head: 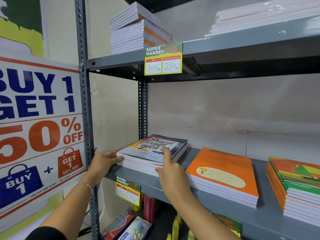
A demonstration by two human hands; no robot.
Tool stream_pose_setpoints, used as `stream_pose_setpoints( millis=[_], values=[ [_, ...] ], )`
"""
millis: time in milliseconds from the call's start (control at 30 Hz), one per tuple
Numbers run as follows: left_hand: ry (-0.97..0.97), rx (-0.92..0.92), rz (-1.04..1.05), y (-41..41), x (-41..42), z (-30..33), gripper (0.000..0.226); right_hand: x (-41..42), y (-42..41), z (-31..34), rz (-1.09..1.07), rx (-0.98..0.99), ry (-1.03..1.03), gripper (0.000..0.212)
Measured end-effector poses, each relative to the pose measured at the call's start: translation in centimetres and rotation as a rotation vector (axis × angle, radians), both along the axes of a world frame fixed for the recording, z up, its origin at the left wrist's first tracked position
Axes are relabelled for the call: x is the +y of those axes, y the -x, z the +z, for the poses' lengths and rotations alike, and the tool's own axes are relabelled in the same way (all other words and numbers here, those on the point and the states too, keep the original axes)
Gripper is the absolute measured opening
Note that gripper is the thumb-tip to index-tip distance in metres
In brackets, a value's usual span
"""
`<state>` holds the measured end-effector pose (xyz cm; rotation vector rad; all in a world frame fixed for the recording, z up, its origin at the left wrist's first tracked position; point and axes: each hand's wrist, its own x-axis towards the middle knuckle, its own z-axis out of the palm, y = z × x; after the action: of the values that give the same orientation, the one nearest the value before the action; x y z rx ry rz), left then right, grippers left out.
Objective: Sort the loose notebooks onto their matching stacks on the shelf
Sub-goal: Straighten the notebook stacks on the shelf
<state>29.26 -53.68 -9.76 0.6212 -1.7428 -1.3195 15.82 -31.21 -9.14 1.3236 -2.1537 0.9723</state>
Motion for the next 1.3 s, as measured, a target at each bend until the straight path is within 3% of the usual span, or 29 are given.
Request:
stream_pose_setpoints(
  millis=[167, 300, 400, 967, 1300],
  values=[
    [-0.004, -0.02, 0.007, -0.04, 0.27, 0.13, 0.027, 0.4, 0.01, 0.21, 0.002, 0.0, 0.021, 0.06],
    [0.011, -0.035, 0.021, -0.19, 0.22, 0.11, 0.02, 0.41, -0.02, 0.22, 0.018, 0.033, 0.012, 0.029],
    [0.017, -0.041, 0.022, -0.11, 0.18, 0.05, 0.02, 0.33, 0.03, 0.16, -0.006, 0.021, -0.01, 0.021],
    [-0.022, -0.04, 0.03, 0.14, -0.46, -0.14, 0.018, 0.88, 0.32, 0.69, 0.04, -0.042, 0.034, 0.03],
    [0.031, -0.068, 0.013, 0.0, -0.15, -0.05, 0.028, 0.76, -0.03, 0.42, 0.005, -0.023, 0.083, 0.028]
  ],
)
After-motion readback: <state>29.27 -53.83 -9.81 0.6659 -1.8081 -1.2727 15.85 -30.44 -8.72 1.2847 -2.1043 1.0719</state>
